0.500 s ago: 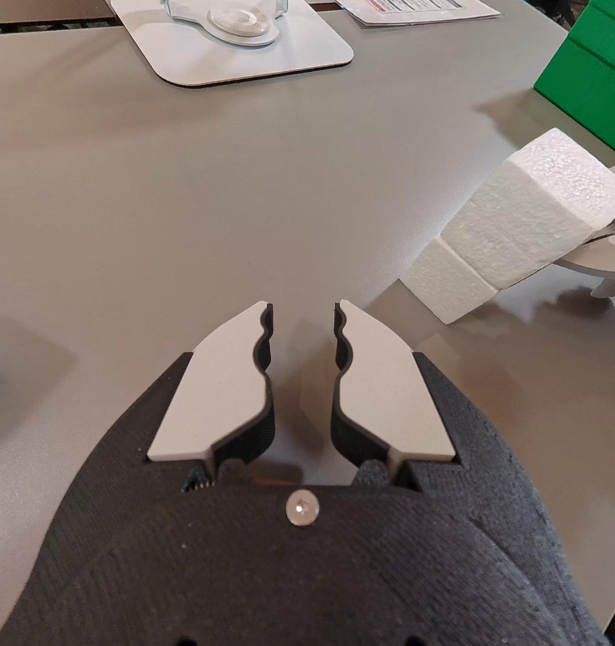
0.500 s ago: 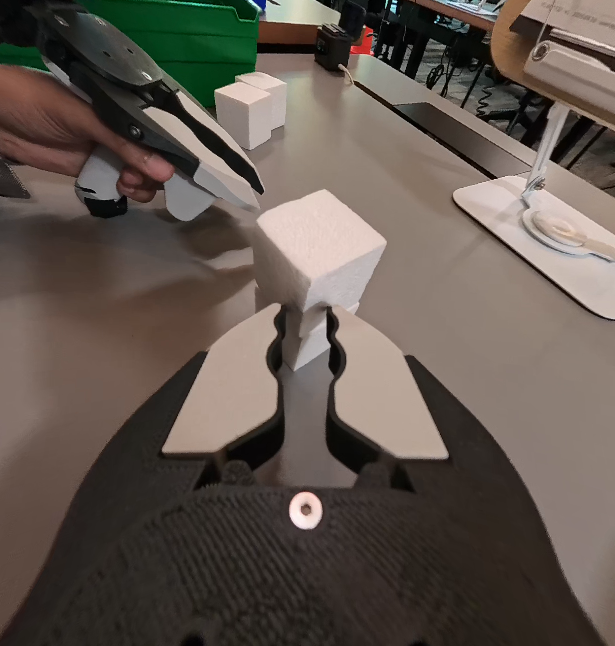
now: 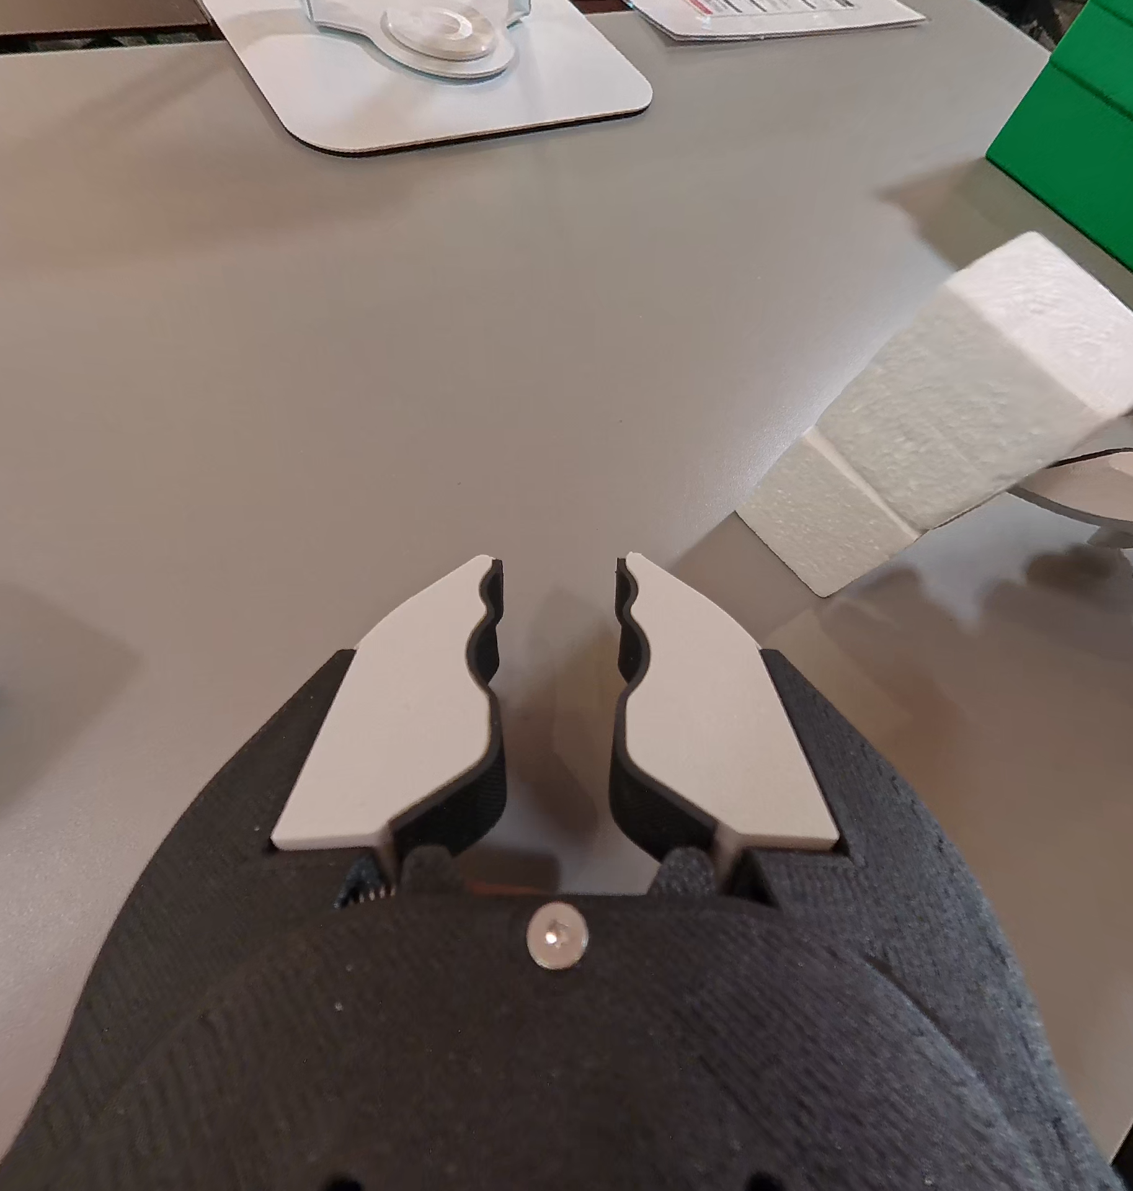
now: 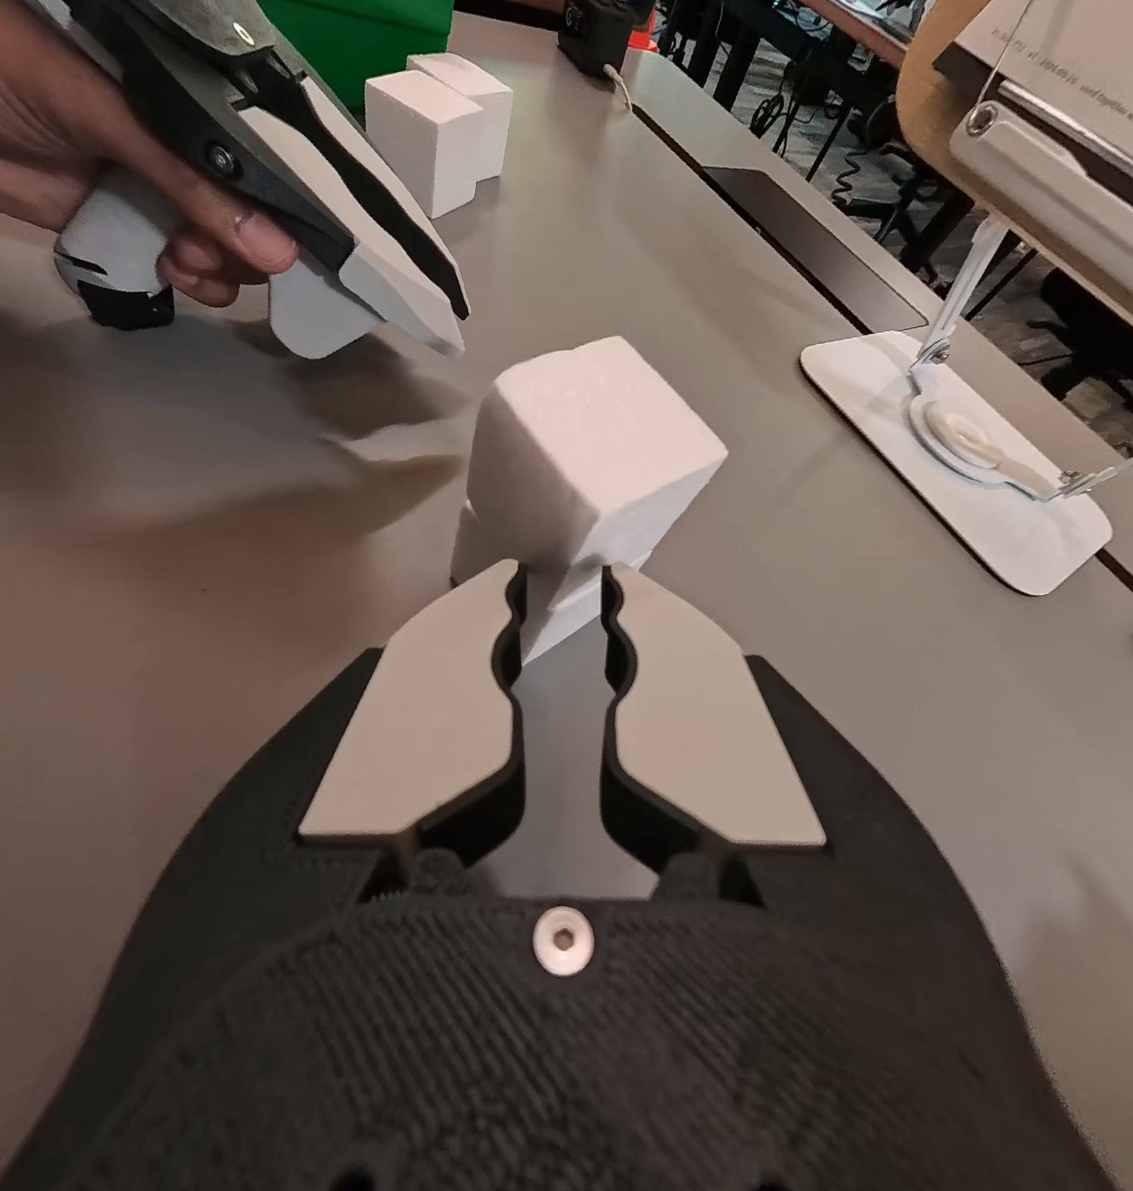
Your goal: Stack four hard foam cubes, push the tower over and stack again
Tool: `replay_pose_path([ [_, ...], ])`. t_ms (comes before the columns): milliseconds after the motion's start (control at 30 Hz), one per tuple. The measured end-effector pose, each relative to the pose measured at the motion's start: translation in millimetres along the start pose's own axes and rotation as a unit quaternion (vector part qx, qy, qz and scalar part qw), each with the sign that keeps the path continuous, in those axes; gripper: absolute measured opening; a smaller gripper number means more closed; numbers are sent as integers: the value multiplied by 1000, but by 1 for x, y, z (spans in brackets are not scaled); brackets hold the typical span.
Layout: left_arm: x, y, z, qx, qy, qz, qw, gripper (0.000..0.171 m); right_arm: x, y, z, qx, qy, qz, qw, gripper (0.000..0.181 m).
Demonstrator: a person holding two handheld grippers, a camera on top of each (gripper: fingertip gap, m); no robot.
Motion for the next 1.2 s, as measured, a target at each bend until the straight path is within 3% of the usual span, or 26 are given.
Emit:
replay_pose_path([
  [267, 0, 0, 0, 1, 1, 0, 1000, 34, -2, 0, 1, 0, -6, -7, 1000, 23],
  [533, 0, 0, 0, 0, 2, -2, 1000, 34, -12, -3, -3, 28, -56, -30, 998, 35],
  [933, 0, 0, -1, 1, 2, -2, 1000, 34, -17, -7, -18, 94, -78, -49, 991, 28],
  [1200, 0, -1, -1, 1, 2, -3, 1000, 34, -9, -1, -5, 53, -89, -20, 994, 37],
])
Point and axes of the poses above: each gripper's, where its closed fingertips meet, y back along the fingers, x out of its top, z = x × y across the jaws, the point moved 4 cm from there along y, back along the fingers, and after that the axes turned 2 degrees about -z, right-handed, at the moved point
